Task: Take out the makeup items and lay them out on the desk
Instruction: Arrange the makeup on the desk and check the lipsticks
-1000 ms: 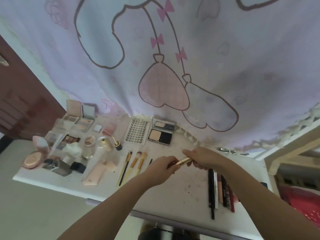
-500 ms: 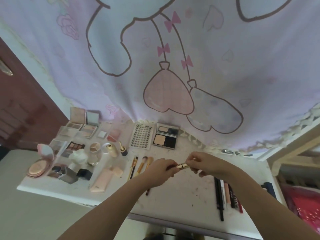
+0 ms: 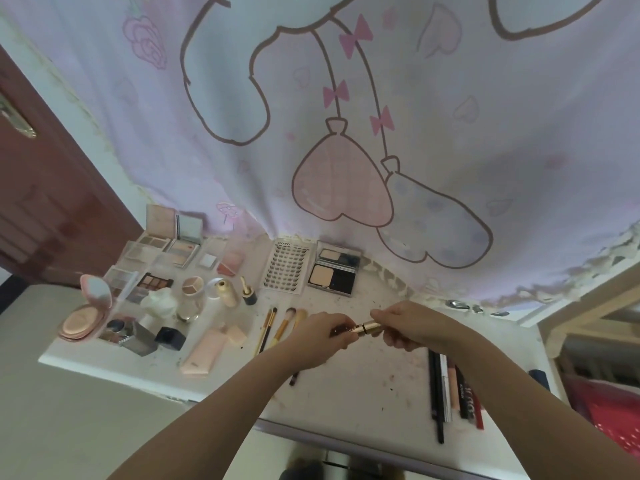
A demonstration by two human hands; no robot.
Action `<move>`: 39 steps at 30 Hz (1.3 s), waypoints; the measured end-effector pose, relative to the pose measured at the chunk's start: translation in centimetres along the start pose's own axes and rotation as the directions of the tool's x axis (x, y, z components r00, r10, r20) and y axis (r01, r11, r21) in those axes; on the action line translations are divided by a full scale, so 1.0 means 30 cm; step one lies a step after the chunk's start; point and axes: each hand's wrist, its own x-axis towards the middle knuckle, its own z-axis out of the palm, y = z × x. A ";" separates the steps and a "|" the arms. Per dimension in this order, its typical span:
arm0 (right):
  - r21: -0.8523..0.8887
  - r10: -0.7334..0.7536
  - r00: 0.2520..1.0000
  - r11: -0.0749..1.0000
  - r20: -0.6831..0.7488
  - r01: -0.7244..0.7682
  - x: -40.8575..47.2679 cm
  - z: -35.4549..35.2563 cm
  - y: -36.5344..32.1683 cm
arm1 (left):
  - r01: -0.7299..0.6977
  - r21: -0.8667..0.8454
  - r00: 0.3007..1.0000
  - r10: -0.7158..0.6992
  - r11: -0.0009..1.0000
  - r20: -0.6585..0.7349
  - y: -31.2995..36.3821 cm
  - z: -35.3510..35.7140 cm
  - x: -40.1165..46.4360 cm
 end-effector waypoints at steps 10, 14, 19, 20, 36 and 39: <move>-0.078 -0.107 0.991 0.990 0.084 0.114 -0.012 -0.098 0.051 | 0.389 -0.536 0.853 -0.073 0.750 0.517 -0.106 -0.092 -0.028; -0.044 -0.090 0.983 0.994 0.158 0.098 -0.002 -0.090 0.076 | 0.461 -0.476 0.734 -0.021 0.749 0.679 -0.117 -0.141 -0.005; 0.206 0.024 1.000 0.978 -0.004 -0.023 -0.034 -0.183 0.170 | 0.522 -0.448 0.749 -0.140 0.726 0.647 -0.229 -0.223 -0.046; 0.299 0.041 0.998 0.954 -0.038 -0.028 -0.035 -0.188 0.185 | 0.522 -0.484 0.791 -0.186 0.702 0.583 -0.234 -0.213 -0.044; 0.019 0.234 0.882 0.969 -0.410 -0.248 0.141 0.297 0.208 | 0.368 0.236 0.921 -0.317 0.899 -0.228 -0.148 0.205 0.115; -0.029 0.209 0.880 0.969 -0.427 -0.245 0.167 0.349 0.192 | 0.353 0.436 0.931 -0.266 0.828 -0.249 -0.178 0.218 0.119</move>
